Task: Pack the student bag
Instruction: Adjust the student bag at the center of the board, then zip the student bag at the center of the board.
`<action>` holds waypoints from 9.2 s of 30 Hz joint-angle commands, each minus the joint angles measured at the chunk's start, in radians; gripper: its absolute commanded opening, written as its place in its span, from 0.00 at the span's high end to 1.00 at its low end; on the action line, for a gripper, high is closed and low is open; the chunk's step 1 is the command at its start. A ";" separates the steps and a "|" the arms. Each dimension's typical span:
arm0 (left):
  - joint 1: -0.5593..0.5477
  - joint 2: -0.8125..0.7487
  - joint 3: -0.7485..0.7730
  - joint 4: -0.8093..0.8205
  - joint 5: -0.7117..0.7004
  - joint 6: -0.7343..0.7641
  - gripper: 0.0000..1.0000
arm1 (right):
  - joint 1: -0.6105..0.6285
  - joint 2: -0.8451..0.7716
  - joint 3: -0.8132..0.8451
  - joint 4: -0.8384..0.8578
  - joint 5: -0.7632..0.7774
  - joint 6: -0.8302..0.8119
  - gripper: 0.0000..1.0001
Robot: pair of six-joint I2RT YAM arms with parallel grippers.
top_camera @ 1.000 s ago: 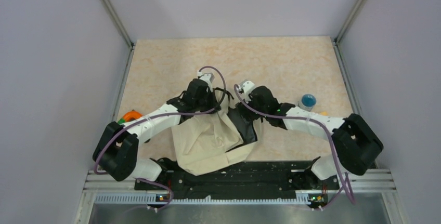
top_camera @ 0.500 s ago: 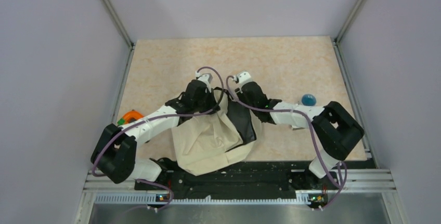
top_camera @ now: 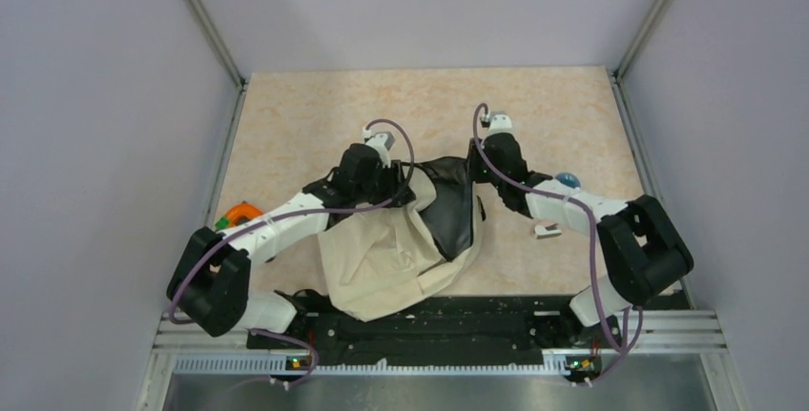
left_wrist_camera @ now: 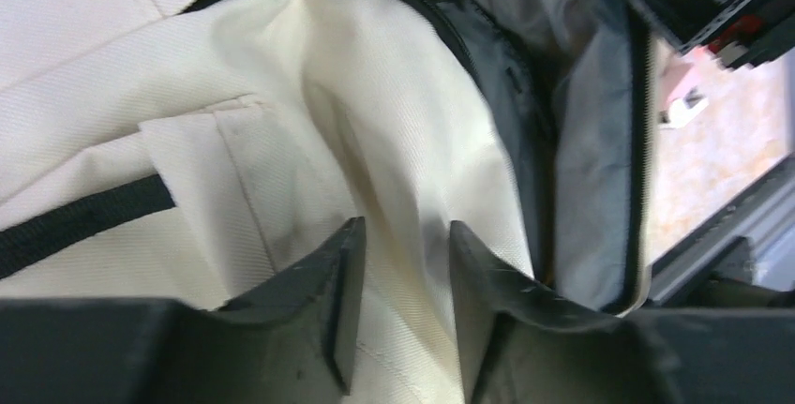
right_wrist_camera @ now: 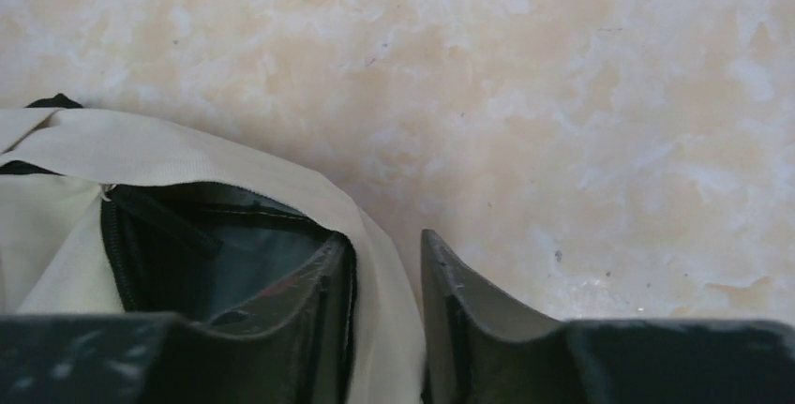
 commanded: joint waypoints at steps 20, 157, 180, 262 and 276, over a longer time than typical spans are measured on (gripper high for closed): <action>0.135 0.106 0.245 0.047 -0.066 0.423 0.24 | -0.023 -0.308 0.000 -0.066 -0.302 0.208 0.27; 0.294 0.118 0.192 0.289 0.070 0.453 0.40 | 0.016 -0.058 0.390 -0.647 -0.396 -0.064 1.00; 0.130 0.446 0.443 0.252 0.565 0.830 0.37 | 0.008 -0.085 0.374 -0.622 -0.443 -0.054 1.00; 0.179 0.669 0.816 0.470 -0.439 0.298 1.00 | 0.150 -0.175 -0.138 -0.131 -0.360 0.391 1.00; 0.200 0.593 0.658 0.560 -0.304 0.310 1.00 | 0.172 -0.149 -0.144 -0.097 -0.319 0.364 1.00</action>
